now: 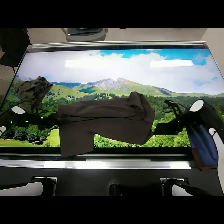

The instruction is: Fold the shirts.

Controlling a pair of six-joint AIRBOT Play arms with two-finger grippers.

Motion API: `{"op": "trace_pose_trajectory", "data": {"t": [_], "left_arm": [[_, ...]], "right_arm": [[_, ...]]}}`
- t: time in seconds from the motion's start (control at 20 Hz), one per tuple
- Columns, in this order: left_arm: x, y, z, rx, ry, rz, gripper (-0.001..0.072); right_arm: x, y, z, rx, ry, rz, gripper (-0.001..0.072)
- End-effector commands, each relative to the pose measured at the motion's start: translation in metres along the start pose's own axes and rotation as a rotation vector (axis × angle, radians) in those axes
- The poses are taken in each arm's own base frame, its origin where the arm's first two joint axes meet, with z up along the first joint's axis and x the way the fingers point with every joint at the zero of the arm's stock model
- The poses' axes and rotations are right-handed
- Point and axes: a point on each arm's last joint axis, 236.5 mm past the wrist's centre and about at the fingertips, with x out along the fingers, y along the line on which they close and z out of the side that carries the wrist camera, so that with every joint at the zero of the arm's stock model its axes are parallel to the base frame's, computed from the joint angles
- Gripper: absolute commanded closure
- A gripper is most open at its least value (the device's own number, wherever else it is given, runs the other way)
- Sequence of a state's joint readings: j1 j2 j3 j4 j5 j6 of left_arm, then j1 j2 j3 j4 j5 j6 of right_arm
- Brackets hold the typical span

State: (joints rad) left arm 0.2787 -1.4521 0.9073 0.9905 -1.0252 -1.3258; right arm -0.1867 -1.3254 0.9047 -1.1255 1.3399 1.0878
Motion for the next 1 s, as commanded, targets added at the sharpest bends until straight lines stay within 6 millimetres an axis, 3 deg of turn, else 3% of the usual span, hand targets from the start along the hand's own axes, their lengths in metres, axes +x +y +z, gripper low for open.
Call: {"op": "trace_pose_trajectory", "data": {"t": [0.0,0.3,0.35,0.4,0.45,0.55,0.6,0.7,0.75,0.8,0.85,0.9,0.95], "left_arm": [[0.003,-0.008,0.006,-0.022,-0.030,-0.005,0.0673],[-0.002,-0.015,-0.006,-0.014,0.014,-0.024,0.0673],[-0.004,-0.017,-0.007,-0.011,0.017,-0.026,0.0673],[-0.007,-0.018,-0.007,-0.007,0.013,-0.028,0.0674],[-0.015,-0.022,-0.004,0.005,-0.003,-0.032,0.0674],[-0.055,-0.042,0.022,0.063,-0.122,-0.043,0.0675],[-0.089,-0.060,0.041,0.113,-0.227,-0.051,0.0675],[-0.195,-0.127,0.070,0.271,-0.506,-0.096,0.0675],[-0.258,-0.168,0.071,0.360,-0.659,-0.132,0.0675],[-0.333,-0.212,0.060,0.457,-0.845,-0.173,0.0675],[-0.404,-0.247,0.040,0.541,-1.027,-0.201,0.0675],[-0.470,-0.274,0.011,0.602,-1.204,-0.229,0.0675],[-0.529,-0.292,-0.024,0.630,-1.365,-0.262,0.0675]], "right_arm": [[0.033,0.013,0.006,0.109,-0.099,0.103,0.0081],[0.057,0.018,0.016,0.145,-0.165,0.093,0.0107],[0.061,0.021,0.023,0.125,-0.188,0.071,0.0215],[0.061,0.021,0.034,0.105,-0.228,0.043,0.0468],[0.056,0.023,0.040,0.082,-0.244,0.035,0.0665],[0.021,0.023,0.055,-0.097,-0.277,-0.048,0.0665],[-0.011,0.022,0.066,-0.196,-0.309,-0.131,0.0665],[-0.121,0.023,0.097,-0.390,-0.475,-0.398,0.0665],[-0.201,0.034,0.109,-0.467,-0.625,-0.566,0.0665],[-0.286,0.058,0.110,-0.521,-0.807,-0.710,0.0665],[-0.376,0.094,0.093,-0.565,-1.024,-0.839,0.0665],[-0.455,0.135,0.060,-0.598,-1.244,-0.937,0.0665],[-0.511,0.170,0.019,-0.612,-1.420,-0.993,0.0665]]}}
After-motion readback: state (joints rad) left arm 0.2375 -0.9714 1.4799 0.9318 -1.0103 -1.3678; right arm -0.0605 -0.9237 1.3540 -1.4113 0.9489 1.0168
